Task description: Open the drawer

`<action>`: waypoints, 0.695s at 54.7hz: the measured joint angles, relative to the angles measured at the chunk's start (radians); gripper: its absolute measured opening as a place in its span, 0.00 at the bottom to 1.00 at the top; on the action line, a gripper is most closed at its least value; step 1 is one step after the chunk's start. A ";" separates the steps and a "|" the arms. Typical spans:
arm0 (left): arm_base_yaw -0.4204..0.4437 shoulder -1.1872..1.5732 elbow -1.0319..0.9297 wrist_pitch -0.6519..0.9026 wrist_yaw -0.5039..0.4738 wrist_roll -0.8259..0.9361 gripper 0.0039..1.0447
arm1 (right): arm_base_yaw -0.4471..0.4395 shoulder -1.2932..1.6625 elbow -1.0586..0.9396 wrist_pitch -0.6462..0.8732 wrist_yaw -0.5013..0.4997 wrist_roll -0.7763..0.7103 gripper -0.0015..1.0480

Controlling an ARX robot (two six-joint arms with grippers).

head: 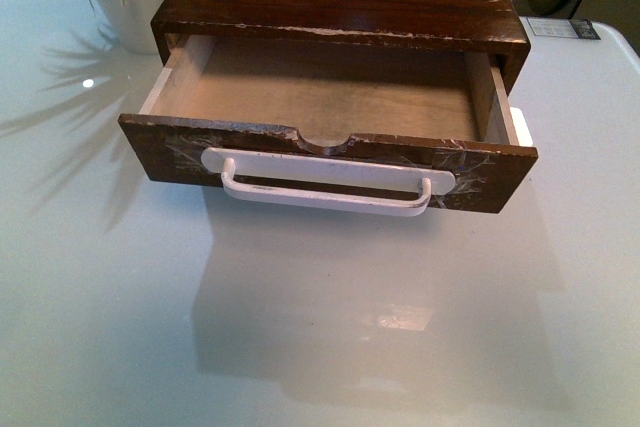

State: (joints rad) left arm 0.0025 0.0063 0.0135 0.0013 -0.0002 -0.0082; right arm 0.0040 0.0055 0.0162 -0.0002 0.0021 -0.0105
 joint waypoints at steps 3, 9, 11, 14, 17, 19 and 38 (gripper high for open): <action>0.000 0.000 0.000 0.000 0.000 0.000 0.86 | 0.000 0.000 0.000 0.000 0.000 0.000 0.86; 0.000 0.000 0.000 0.000 0.000 0.003 0.92 | 0.000 0.000 0.000 0.000 0.000 0.001 0.91; 0.000 0.000 0.000 0.000 0.000 0.003 0.92 | 0.000 0.000 0.000 0.000 0.000 0.001 0.91; 0.000 0.000 0.000 0.000 0.000 0.003 0.92 | 0.000 0.000 0.000 0.000 0.000 0.001 0.91; 0.000 0.000 0.000 0.000 0.000 0.003 0.92 | 0.000 0.000 0.000 0.000 0.000 0.001 0.91; 0.000 0.000 0.000 0.000 0.000 0.003 0.92 | 0.000 0.000 0.000 0.000 0.000 0.001 0.91; 0.000 0.000 0.000 0.000 0.000 0.003 0.92 | 0.000 0.000 0.000 0.000 0.000 0.001 0.91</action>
State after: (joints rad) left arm 0.0025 0.0063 0.0135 0.0013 -0.0002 -0.0051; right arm 0.0040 0.0055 0.0162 -0.0002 0.0021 -0.0097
